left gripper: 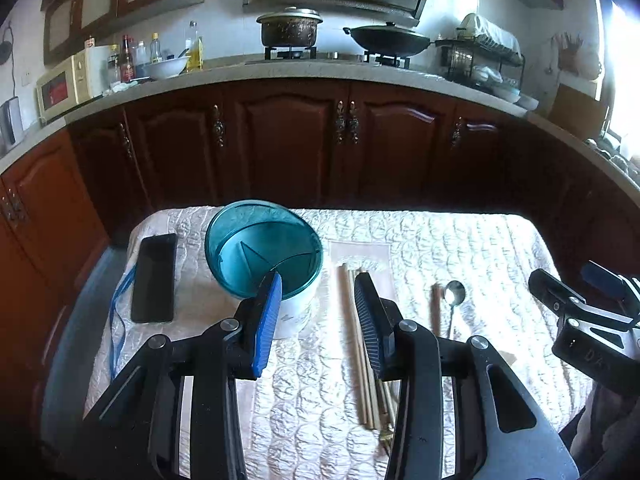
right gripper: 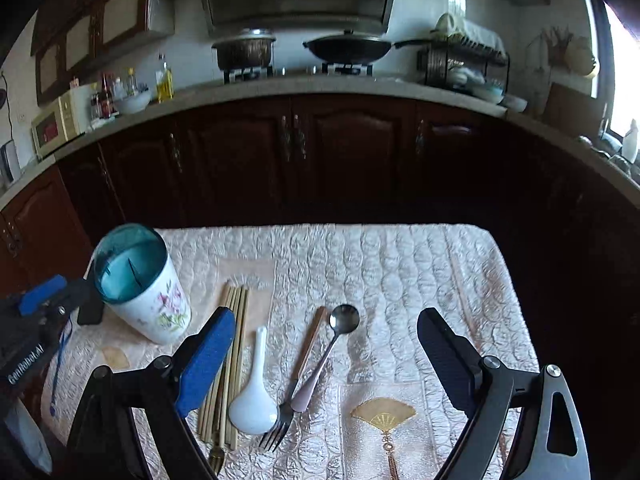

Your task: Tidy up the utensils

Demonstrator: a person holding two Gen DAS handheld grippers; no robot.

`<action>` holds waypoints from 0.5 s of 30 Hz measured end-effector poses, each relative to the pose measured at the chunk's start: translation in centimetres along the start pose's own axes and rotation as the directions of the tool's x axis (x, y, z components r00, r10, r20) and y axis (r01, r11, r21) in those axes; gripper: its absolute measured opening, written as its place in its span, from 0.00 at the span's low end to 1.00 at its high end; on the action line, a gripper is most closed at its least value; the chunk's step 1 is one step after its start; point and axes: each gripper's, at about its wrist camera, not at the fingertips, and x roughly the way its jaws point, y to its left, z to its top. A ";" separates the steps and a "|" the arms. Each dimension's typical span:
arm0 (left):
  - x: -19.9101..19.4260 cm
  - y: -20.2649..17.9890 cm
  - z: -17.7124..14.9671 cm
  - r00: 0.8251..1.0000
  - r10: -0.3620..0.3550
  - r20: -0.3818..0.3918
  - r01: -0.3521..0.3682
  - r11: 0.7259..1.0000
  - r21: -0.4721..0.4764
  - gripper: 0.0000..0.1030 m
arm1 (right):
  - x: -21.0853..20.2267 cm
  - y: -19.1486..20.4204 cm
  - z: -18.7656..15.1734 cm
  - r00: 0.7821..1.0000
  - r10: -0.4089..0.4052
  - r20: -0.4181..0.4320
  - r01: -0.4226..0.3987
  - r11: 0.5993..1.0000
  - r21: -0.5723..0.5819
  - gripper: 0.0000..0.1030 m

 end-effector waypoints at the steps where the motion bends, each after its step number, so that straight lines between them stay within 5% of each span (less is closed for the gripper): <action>1: -0.2 -0.1 0.1 1.000 -0.001 0.004 0.001 1.000 0.003 0.36 | -0.4 0.2 0.1 1.000 0.002 0.004 -0.002 1.000 0.000 0.88; 15: -1.1 -0.8 -0.1 1.000 -0.001 0.014 0.001 1.000 0.011 0.36 | -1.2 -0.2 0.8 1.000 0.008 0.010 -0.008 1.000 0.005 0.88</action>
